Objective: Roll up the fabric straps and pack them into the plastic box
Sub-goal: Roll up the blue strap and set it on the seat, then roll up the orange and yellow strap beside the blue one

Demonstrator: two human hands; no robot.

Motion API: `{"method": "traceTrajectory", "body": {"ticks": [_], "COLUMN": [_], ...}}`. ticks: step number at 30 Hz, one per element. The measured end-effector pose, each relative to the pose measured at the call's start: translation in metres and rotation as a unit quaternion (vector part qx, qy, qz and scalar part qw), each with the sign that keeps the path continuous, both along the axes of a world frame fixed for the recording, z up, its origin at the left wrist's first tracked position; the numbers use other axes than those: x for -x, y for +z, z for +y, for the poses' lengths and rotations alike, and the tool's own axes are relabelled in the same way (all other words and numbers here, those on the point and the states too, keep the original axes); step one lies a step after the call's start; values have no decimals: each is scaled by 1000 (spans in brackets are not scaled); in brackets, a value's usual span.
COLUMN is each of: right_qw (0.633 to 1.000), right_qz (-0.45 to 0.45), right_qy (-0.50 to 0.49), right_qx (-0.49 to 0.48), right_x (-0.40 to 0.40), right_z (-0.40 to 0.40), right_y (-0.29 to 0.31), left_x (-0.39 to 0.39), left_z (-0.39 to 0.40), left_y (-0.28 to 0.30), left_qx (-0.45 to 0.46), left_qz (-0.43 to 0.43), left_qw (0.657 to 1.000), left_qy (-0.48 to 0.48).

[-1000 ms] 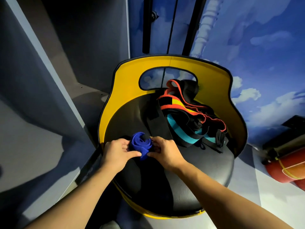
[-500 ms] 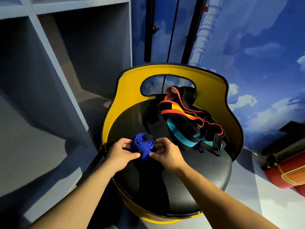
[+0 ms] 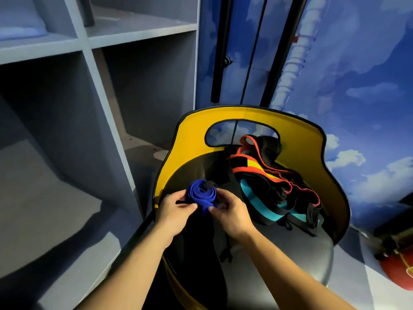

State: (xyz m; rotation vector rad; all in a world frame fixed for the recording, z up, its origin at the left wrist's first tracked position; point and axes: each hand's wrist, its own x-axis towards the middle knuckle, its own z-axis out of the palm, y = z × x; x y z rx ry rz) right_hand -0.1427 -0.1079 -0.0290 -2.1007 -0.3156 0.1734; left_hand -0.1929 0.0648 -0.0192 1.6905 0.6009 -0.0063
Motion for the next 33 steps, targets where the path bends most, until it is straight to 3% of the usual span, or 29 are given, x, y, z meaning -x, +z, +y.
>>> {"method": "traceTrajectory", "body": {"ticks": [4,11,20,33], "right_qw": [999,999,999,999], "right_qz": [16,-1,-27,13], "right_qy": [24,35,27,40], "right_qx": [20,20,11,-7], "right_x": [-23,-56,-72,-59], "right_z": [22,58,94,88], "right_y": [-3,-11,-16,-3], "left_x": [-16,-35,-49,-41], "left_z": [4,16,28,21], "left_y": [-6,-13,-19,4], "left_qx": [33,168,260,224], "left_qz": [0,0,-30,-52], "left_qw": [998,974,949,953], "left_qy": [54,154,173,198]}}
